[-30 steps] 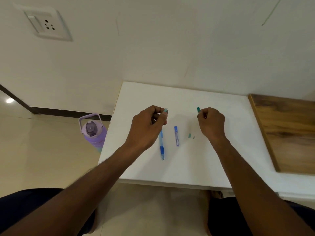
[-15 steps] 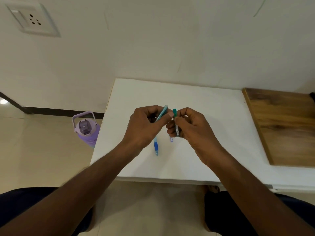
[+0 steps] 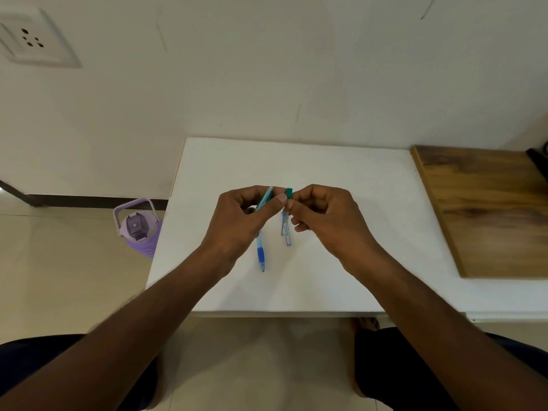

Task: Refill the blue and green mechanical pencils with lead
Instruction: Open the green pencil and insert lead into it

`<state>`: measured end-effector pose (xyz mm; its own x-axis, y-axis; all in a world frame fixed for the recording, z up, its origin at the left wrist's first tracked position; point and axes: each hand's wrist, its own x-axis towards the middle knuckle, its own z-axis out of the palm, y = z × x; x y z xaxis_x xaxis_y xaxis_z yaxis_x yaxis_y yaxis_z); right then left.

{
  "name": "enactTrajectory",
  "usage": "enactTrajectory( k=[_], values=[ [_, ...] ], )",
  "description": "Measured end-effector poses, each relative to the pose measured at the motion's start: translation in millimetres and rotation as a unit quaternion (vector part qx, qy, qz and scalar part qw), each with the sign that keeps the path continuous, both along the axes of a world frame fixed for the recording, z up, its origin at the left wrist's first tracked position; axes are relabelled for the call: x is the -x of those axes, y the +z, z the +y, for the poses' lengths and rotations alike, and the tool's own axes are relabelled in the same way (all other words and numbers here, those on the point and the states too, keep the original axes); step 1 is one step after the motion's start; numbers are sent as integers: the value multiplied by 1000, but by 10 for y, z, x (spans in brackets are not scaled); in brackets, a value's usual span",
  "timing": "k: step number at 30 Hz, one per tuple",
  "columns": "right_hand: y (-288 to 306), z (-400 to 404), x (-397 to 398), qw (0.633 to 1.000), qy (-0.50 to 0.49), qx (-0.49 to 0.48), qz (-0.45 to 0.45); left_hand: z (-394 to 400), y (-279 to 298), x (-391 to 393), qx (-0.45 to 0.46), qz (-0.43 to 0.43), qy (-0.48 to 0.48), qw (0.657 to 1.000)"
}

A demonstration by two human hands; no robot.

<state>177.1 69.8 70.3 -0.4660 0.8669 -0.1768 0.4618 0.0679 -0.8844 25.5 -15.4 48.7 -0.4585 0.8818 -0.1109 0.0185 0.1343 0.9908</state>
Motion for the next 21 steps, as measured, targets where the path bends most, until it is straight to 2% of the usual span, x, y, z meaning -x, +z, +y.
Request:
enactTrajectory(
  k=[6, 9, 12, 15, 21],
  values=[
    [64, 43, -73, 997, 64, -37, -16, -19, -32, 27, 14, -7, -2, 1000],
    [132, 74, -99, 997, 65, -38, 5, -32, -45, 19, 15, 34, 1, 999],
    [172, 104, -114, 998, 43, -3, 44, -32, -64, 22, 18, 111, -24, 993],
    [167, 90, -120, 998, 49, -11, 26, -28, -72, 23, 20, 151, -31, 988],
    [111, 136, -131, 993, 89, -64, -42, -45, -66, 32, 7, 172, -28, 985]
  ],
)
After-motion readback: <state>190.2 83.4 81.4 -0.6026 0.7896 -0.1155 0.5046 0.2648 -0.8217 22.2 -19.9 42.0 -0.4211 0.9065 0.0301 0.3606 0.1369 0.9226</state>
